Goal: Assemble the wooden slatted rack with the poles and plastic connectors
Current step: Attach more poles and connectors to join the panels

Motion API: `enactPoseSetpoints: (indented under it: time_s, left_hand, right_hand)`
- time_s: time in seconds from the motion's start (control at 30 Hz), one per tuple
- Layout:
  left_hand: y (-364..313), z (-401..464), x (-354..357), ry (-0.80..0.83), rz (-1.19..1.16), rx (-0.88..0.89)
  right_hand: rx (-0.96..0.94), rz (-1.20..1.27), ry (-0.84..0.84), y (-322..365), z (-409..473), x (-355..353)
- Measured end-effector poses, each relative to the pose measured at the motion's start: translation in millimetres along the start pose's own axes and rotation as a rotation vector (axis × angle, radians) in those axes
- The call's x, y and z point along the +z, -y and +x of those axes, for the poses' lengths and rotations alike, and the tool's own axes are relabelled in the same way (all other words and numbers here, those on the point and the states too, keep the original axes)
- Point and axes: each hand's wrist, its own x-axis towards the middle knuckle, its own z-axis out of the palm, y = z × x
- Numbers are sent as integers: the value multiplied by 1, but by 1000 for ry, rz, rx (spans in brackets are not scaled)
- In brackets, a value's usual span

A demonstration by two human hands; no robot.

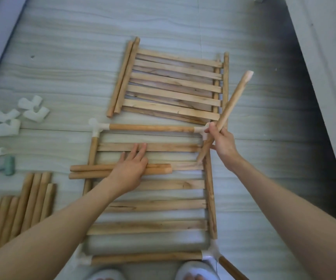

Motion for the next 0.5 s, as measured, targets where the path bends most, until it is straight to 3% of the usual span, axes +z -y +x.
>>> enactPoseSetpoints:
  time_s: [0.13, 0.27, 0.5]
  left_hand:
    - [-3, 6, -6, 2, -21, -33]
    - [0, 9, -8, -31, -22, -14]
    - [1, 8, -5, -60, -10, 15]
  right_hand:
    - [-168, 92, -201, 18, 5, -13]
    - [-338, 71, -257, 33, 9, -26]
    - [-269, -86, -180, 21, 21, -26]
